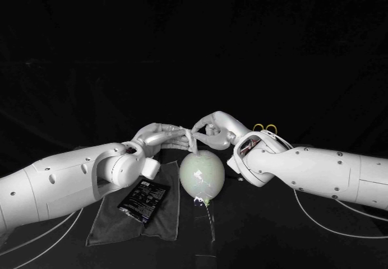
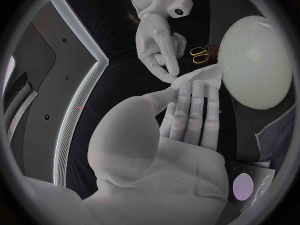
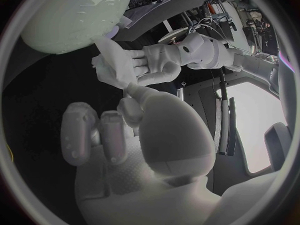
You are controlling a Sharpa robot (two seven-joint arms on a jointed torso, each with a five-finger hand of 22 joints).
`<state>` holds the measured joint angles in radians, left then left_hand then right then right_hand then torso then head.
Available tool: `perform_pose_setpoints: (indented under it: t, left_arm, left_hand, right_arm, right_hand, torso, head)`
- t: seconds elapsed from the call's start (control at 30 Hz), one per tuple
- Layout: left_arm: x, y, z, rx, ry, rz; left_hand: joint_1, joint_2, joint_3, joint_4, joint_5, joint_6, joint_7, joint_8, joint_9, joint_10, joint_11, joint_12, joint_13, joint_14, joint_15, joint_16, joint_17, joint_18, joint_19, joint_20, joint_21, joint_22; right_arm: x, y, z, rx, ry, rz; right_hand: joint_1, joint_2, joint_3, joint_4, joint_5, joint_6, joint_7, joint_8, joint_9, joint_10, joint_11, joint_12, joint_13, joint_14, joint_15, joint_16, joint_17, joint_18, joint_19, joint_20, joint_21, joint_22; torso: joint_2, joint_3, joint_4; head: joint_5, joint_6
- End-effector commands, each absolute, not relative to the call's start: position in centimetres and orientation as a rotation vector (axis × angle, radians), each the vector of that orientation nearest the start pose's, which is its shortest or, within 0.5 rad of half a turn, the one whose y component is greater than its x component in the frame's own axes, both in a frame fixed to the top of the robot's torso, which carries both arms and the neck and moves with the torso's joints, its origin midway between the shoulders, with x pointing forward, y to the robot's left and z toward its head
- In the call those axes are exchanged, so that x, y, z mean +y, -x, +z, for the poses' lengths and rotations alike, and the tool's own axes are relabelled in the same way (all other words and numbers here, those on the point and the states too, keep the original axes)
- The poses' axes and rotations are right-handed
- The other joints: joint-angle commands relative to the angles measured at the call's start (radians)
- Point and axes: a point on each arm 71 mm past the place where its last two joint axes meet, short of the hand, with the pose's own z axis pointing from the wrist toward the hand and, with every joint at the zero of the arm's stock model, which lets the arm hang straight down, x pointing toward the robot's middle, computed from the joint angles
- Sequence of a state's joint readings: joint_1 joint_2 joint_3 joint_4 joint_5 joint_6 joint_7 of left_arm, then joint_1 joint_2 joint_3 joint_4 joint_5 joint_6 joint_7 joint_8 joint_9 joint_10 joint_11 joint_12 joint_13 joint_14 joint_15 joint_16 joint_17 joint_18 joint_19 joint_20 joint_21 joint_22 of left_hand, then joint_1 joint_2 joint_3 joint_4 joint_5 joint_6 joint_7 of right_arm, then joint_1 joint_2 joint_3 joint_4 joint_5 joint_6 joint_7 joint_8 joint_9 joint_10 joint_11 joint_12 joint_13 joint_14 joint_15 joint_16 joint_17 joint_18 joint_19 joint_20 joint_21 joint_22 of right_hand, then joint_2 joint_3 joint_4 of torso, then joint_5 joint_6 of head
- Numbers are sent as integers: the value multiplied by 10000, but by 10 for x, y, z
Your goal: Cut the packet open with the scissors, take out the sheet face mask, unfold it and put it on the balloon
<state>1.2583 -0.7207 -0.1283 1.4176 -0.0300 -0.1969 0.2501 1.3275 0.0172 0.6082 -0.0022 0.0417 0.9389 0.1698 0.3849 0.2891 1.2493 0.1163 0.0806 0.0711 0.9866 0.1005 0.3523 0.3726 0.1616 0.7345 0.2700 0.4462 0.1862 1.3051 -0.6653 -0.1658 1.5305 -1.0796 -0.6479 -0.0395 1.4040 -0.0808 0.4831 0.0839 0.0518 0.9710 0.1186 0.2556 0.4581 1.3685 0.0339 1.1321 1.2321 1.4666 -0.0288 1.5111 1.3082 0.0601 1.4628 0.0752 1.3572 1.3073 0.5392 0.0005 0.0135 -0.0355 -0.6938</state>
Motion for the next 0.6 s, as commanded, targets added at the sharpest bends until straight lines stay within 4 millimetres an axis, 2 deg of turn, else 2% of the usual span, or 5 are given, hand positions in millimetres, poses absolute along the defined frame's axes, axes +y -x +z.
perform_pose_setpoints:
  t: [0.03, 0.27, 0.6]
  left_arm:
    - [167, -502, -194, 16811, 10607, -15823]
    - [167, -502, -194, 16820, 10601, -15848]
    - [168, -502, -194, 16755, 10619, -15792]
  left_hand:
    - [7, 96, -16, 38, 61, 59, -1, 330, 836, 78, -7, 23, 3, -18, -52, 44, 10, 204, 59, 7, -52, -14]
    - [3, 95, -27, 43, 61, 58, -4, 336, 843, 84, -10, 23, 3, -20, -53, 45, 11, 203, 61, 9, -59, -20]
    - [5, 103, -35, 49, 62, 57, -10, 343, 852, 90, -14, 22, 3, -24, -54, 45, 13, 204, 64, 11, -68, -27]
  right_arm:
    - [-118, -484, -160, 14712, -595, 9295]
    - [-116, -485, -161, 14833, -501, 9209]
    - [-116, -479, -163, 15173, -372, 9283]
  right_hand:
    - [-8, -142, 6, -53, -35, -9, 38, -72, -24, -5, 21, -77, -36, 821, -34, -17, 1880, -150, 168, -17, -59, 2041]
    - [-77, -270, 10, -117, -35, -119, 98, -209, -109, -81, 68, -150, -72, 796, 3, -75, 1813, -135, 126, 3, -140, 2016]
    - [-185, -387, -27, -136, -36, -36, 103, -231, -145, -125, 83, -192, -91, 787, 24, -91, 1797, -127, 102, 23, -179, 2004]
  torso:
    - [2, -4, 14]
    - [-4, -6, -6]
    - [-5, -1, -15]
  head:
    - [12, -3]
    - [18, -13]
    - [29, -25]
